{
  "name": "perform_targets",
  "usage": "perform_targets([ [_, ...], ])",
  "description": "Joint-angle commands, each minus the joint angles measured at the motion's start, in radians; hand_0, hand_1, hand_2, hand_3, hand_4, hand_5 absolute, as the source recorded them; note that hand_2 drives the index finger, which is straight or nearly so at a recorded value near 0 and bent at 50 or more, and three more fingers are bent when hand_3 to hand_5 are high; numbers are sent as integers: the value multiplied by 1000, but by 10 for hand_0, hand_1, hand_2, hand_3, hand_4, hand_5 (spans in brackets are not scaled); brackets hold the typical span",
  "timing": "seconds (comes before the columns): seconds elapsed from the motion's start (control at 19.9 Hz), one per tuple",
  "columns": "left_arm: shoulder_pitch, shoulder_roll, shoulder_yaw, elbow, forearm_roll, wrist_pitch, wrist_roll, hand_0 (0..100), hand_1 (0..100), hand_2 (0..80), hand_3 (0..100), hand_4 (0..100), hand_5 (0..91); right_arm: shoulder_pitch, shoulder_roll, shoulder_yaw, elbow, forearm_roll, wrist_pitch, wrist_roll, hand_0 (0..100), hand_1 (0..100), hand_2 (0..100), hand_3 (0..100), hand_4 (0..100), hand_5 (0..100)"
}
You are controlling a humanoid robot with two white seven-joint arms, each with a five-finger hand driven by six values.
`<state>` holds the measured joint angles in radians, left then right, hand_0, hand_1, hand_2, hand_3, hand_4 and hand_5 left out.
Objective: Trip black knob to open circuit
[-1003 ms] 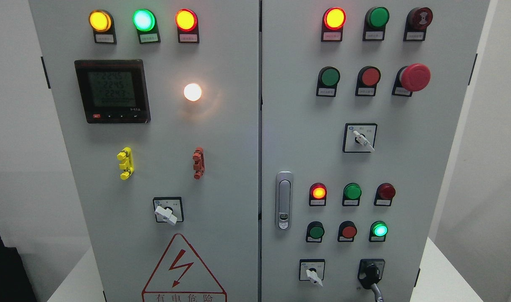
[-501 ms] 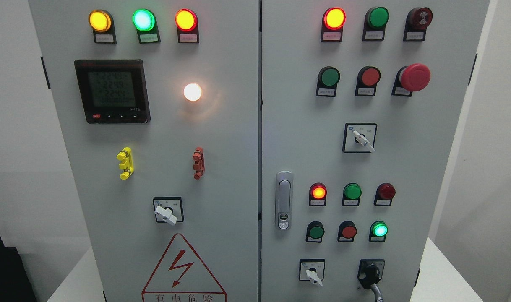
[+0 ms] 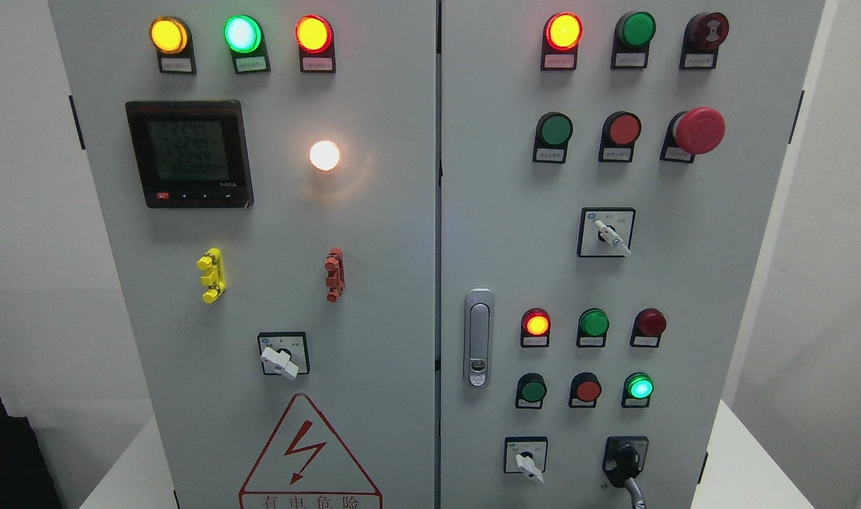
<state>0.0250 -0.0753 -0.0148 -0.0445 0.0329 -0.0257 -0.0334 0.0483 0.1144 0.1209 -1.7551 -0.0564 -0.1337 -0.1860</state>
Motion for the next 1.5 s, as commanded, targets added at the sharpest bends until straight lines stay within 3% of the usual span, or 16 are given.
perform_targets([
  [0.0,-2,0,3,0,1,-3,0,120,389,0,0,0,0,-27,8,43,-44,4,-21,33,0,0,89,1000,1000,1000],
  [1.45,-2,0,3,0,2,-2,0,120,389,0,0,0,0,-4,-7,13,-75,3,-20,30,0,0,93,1000,1000,1000],
])
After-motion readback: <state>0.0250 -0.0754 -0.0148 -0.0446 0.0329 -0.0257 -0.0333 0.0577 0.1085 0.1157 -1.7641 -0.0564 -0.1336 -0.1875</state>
